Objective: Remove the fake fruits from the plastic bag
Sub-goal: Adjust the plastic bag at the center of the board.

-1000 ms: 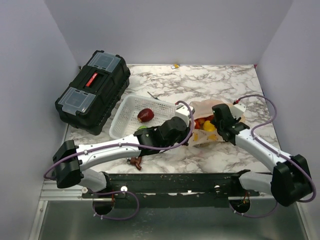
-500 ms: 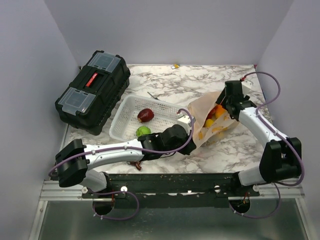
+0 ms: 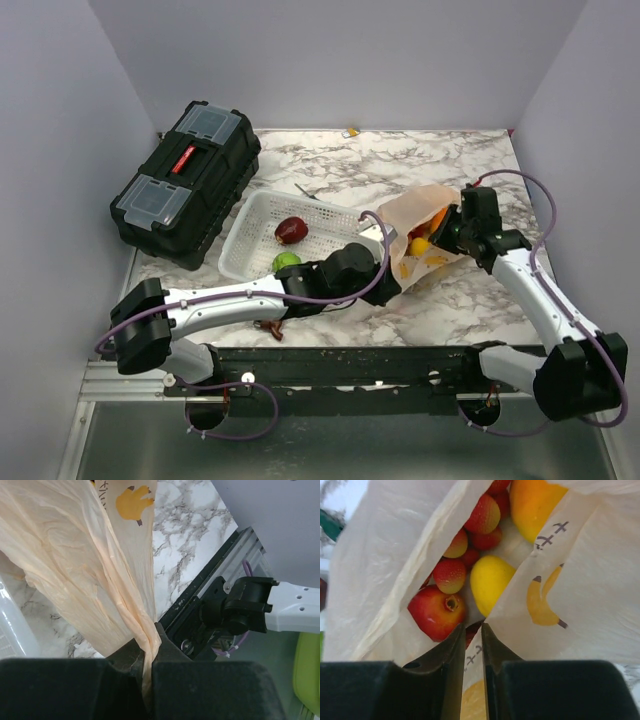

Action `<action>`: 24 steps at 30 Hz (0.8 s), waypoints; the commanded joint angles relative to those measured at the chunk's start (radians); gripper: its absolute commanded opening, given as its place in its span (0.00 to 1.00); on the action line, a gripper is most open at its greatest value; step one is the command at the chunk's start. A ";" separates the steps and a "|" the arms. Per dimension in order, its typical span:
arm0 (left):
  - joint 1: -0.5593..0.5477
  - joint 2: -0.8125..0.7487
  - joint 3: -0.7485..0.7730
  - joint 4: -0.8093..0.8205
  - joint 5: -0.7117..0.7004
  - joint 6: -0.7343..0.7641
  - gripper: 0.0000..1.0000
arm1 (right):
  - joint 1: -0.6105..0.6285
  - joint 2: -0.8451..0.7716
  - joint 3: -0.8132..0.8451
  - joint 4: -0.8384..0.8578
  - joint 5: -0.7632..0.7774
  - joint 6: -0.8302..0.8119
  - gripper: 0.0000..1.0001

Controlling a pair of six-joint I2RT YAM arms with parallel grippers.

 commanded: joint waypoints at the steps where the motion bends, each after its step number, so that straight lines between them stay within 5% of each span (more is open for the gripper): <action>1: -0.006 -0.031 0.040 0.009 0.047 -0.001 0.00 | 0.035 0.106 0.005 0.061 -0.114 0.017 0.21; 9: -0.006 -0.051 0.086 -0.026 0.055 0.001 0.00 | 0.177 0.332 0.205 -0.154 0.114 0.039 0.24; 17: 0.000 -0.081 0.059 -0.028 0.046 -0.010 0.00 | 0.177 0.158 0.010 -0.251 0.213 0.122 0.28; 21: 0.009 -0.125 0.029 -0.040 0.047 -0.010 0.00 | 0.178 0.218 0.043 -0.409 0.277 0.293 0.28; 24: 0.017 -0.171 -0.013 -0.057 0.051 -0.005 0.00 | 0.176 0.149 -0.010 -0.367 0.247 0.357 0.28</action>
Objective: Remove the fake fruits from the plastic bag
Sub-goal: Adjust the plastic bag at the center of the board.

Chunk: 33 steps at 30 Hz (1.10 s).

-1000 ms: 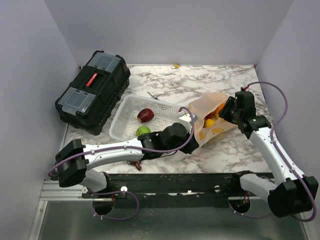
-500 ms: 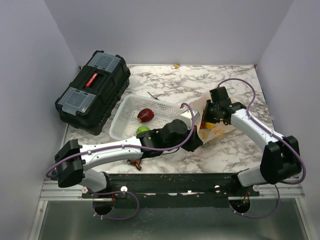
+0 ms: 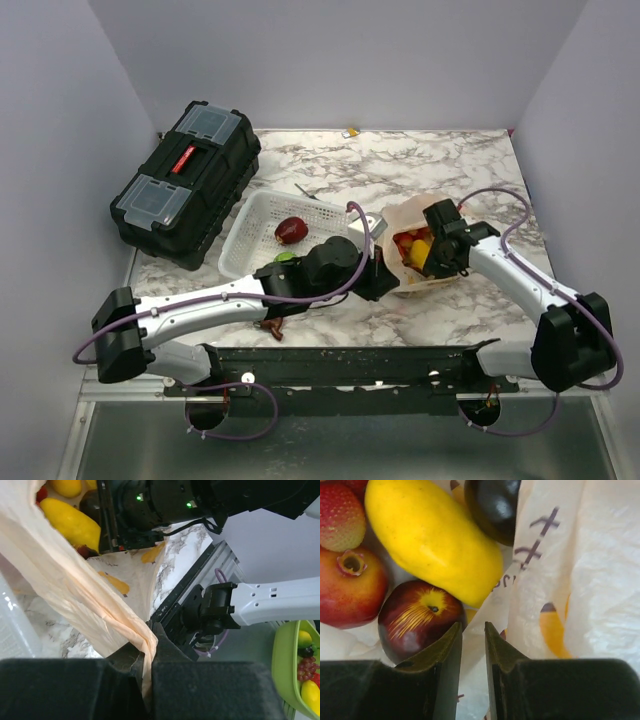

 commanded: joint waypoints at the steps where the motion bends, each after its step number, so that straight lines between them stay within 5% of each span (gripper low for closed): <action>1: 0.018 -0.094 -0.061 -0.027 0.030 0.001 0.00 | -0.007 -0.077 -0.069 -0.029 0.023 0.157 0.28; 12: 0.029 -0.124 -0.249 -0.073 0.072 0.006 0.00 | -0.017 -0.168 -0.286 0.054 0.020 0.460 0.30; 18: 0.024 -0.111 -0.300 -0.115 0.060 0.069 0.00 | -0.017 -0.241 -0.296 0.030 0.154 0.417 0.34; 24: 0.008 -0.061 -0.305 -0.120 0.079 0.092 0.00 | -0.016 -0.387 -0.303 0.295 -0.030 0.236 0.53; 33: 0.000 -0.049 -0.323 -0.085 0.101 0.114 0.00 | -0.017 -0.316 -0.196 0.311 0.009 0.084 0.67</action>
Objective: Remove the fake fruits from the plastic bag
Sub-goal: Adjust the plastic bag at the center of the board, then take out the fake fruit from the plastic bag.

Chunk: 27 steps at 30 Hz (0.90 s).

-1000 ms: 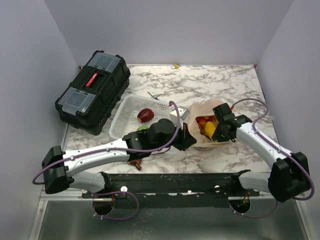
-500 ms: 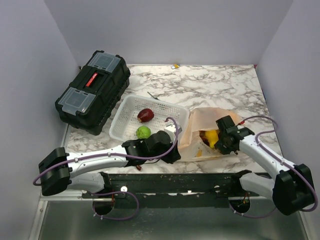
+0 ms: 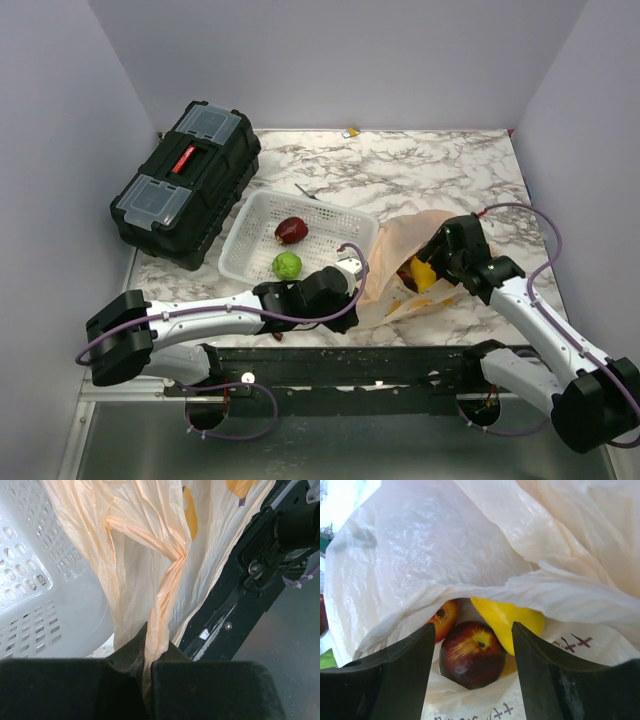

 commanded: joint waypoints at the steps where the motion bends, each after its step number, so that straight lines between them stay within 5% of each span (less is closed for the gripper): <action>1: -0.009 0.011 -0.012 0.017 0.032 0.027 0.00 | -0.003 0.039 0.029 0.048 0.021 -0.094 0.67; 11: -0.023 0.042 0.023 0.050 0.055 0.043 0.00 | 0.000 0.133 -0.016 0.192 0.087 -0.159 0.66; 15: -0.024 0.052 0.049 0.044 0.050 0.050 0.00 | 0.032 0.141 -0.011 0.190 0.127 -0.156 0.40; 27: -0.028 0.061 0.104 0.049 0.047 0.055 0.00 | 0.040 0.213 -0.032 0.232 0.158 -0.159 0.44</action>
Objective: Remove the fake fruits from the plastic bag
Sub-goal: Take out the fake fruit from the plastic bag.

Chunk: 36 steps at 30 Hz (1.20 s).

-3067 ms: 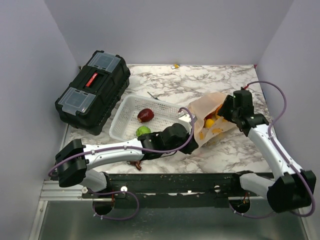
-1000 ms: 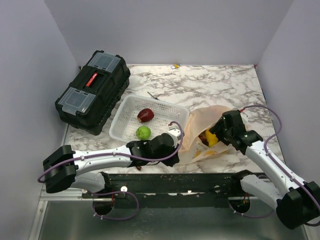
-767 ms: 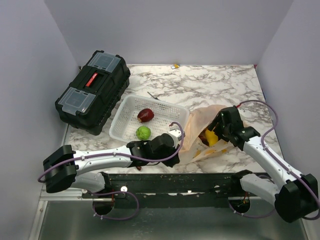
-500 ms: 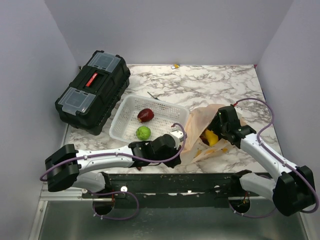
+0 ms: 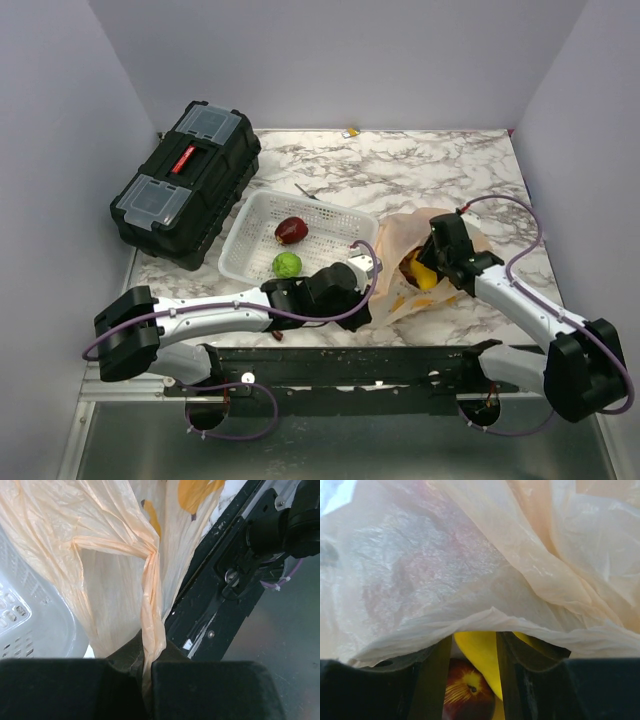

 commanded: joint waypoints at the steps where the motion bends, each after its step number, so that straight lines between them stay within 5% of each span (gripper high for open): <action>1: -0.010 0.011 0.039 0.007 0.017 0.017 0.00 | 0.005 0.071 -0.002 0.016 0.051 0.002 0.47; 13: -0.011 0.025 0.034 0.012 0.024 0.010 0.00 | 0.005 0.173 -0.017 0.005 -0.046 0.024 0.71; 22: -0.012 0.019 0.022 0.018 0.021 0.005 0.00 | 0.004 0.173 -0.039 -0.003 -0.083 0.033 0.74; 24: -0.011 0.019 0.023 0.018 0.021 0.005 0.00 | 0.004 0.179 -0.035 -0.011 -0.075 0.037 0.71; 27: -0.012 0.019 0.025 0.017 0.021 0.007 0.00 | 0.005 0.172 -0.032 -0.023 -0.051 0.048 0.48; 36: -0.011 0.016 0.023 0.017 0.018 0.007 0.00 | 0.004 0.060 -0.033 -0.049 -0.005 0.034 0.31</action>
